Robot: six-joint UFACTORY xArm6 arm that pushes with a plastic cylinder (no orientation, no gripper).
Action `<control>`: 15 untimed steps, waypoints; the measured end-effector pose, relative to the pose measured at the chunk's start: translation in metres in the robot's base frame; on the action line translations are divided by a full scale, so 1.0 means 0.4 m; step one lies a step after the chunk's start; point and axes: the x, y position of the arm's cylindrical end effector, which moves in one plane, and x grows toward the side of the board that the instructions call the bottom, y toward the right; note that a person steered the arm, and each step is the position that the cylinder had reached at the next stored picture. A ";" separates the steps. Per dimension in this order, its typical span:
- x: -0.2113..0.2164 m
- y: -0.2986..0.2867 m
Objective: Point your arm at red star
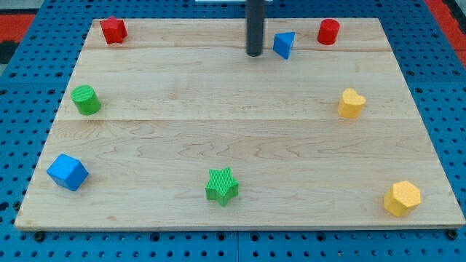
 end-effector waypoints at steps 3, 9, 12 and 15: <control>-0.100 0.111; -0.100 -0.354; -0.026 -0.437; 0.034 -0.912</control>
